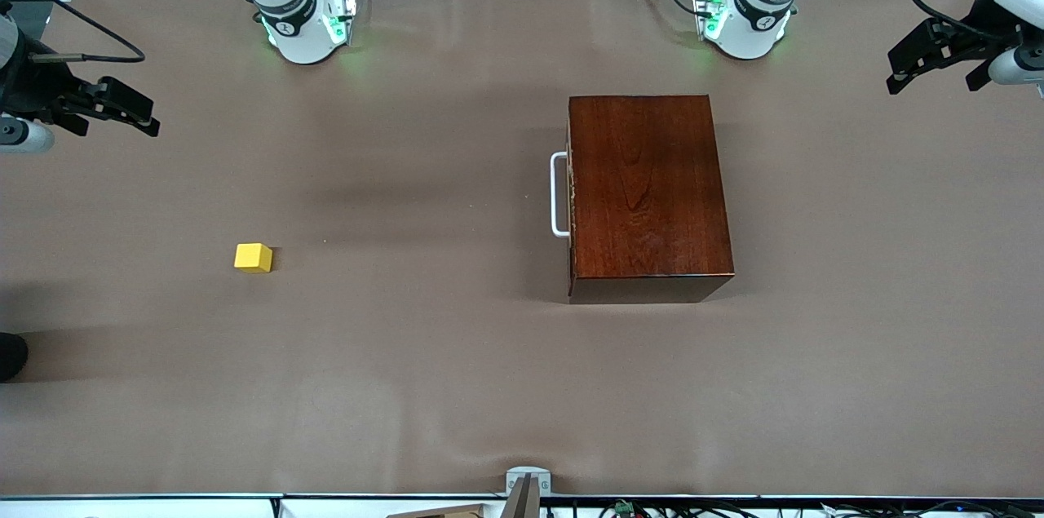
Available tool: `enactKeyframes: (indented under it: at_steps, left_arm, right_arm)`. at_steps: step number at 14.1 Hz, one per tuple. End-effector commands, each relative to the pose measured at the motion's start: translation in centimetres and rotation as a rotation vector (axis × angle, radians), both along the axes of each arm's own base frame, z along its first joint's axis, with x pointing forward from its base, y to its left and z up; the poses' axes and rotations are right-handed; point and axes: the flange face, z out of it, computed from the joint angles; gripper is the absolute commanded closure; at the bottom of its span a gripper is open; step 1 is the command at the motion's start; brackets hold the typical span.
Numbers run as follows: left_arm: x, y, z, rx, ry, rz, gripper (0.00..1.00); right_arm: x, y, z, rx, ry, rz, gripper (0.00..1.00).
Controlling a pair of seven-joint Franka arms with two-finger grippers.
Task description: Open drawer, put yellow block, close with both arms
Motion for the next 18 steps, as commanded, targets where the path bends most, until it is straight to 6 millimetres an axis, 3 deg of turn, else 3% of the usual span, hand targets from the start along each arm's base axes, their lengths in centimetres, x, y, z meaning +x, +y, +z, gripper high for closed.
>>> enactKeyframes:
  at_steps: [1,18]
  left_arm:
    - [-0.36,0.06,0.83,-0.005,-0.004,-0.011,0.00]
    - [-0.15,-0.19,0.95,-0.006,-0.008,0.004,0.00]
  right_arm:
    - [-0.79,-0.20,0.33,0.008,-0.008,0.006,0.00]
    - [-0.61,-0.44,0.35,0.008,-0.008,0.002,0.00]
